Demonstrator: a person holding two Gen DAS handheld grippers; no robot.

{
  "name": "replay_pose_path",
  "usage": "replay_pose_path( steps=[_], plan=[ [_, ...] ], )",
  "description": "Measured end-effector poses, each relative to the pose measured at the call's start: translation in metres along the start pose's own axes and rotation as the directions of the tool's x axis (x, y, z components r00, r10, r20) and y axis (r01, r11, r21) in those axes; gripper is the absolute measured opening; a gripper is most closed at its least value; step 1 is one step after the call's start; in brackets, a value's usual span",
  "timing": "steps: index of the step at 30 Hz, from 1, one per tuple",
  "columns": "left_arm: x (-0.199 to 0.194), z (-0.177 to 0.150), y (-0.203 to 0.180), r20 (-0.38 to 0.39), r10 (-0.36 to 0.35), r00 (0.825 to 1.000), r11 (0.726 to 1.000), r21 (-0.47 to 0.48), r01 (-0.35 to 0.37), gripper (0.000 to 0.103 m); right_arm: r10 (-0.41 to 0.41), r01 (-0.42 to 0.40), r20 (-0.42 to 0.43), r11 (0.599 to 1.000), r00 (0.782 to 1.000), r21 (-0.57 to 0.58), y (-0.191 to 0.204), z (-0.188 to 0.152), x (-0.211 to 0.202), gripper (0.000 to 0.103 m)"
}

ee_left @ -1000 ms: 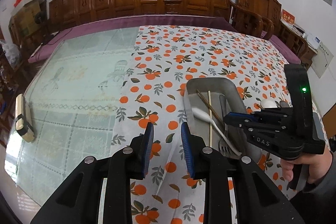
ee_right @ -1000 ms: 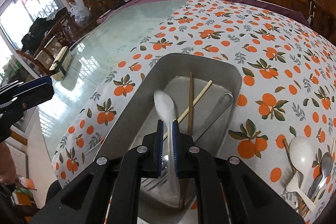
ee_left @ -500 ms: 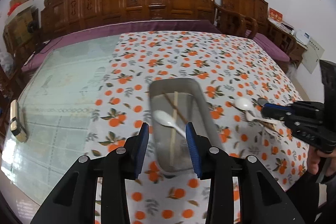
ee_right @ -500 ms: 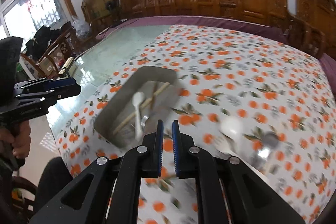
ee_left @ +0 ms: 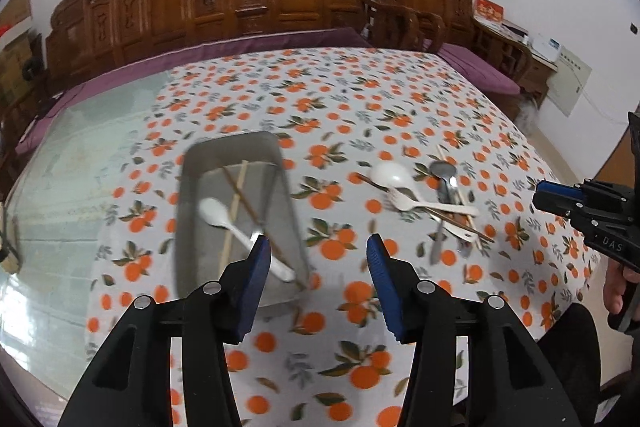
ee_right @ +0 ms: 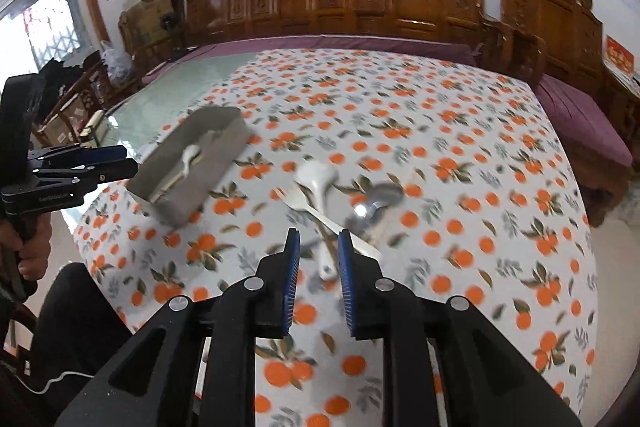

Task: Organize utensils
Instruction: 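Move the right gripper to the utensil pile and grasp a white plastic fork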

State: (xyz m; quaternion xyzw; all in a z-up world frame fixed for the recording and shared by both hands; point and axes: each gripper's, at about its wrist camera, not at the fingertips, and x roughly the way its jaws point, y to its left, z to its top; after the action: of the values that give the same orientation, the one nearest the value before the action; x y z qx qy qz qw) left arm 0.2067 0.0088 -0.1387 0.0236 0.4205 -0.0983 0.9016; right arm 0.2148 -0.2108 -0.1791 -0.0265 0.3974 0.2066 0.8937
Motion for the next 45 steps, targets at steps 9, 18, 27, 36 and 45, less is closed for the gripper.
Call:
replay_pose_path(
  steps=[9, 18, 27, 36, 45],
  plan=[
    [0.019, -0.008, -0.032, -0.029, -0.027, 0.999, 0.999, 0.043, 0.028, 0.058, 0.002, -0.001, -0.057, 1.0, 0.998, 0.015, -0.019, -0.02, 0.026, 0.027],
    [0.025, -0.004, -0.033, -0.024, -0.038, 0.999, 0.999, 0.036, 0.038, 0.07, 0.029, -0.038, -0.106, 0.996, 0.994, -0.083, -0.008, 0.008, 0.082, 0.032],
    [0.024, -0.003, -0.033, -0.02, -0.042, 0.999, 0.998, 0.037, 0.042, 0.07, 0.03, -0.066, -0.217, 0.985, 0.976, -0.161, 0.011, 0.033, 0.145, 0.032],
    [0.021, -0.011, -0.031, -0.03, -0.043, 0.999, 0.998, 0.039, 0.045, 0.07, -0.026, -0.034, -0.278, 0.978, 0.96, -0.207, 0.014, 0.028, 0.161, 0.025],
    [0.02, -0.012, -0.033, -0.032, -0.038, 0.999, 0.998, 0.044, 0.039, 0.07, 0.032, -0.072, -0.243, 0.985, 0.97, -0.159, 0.01, 0.028, 0.138, 0.004]
  ],
)
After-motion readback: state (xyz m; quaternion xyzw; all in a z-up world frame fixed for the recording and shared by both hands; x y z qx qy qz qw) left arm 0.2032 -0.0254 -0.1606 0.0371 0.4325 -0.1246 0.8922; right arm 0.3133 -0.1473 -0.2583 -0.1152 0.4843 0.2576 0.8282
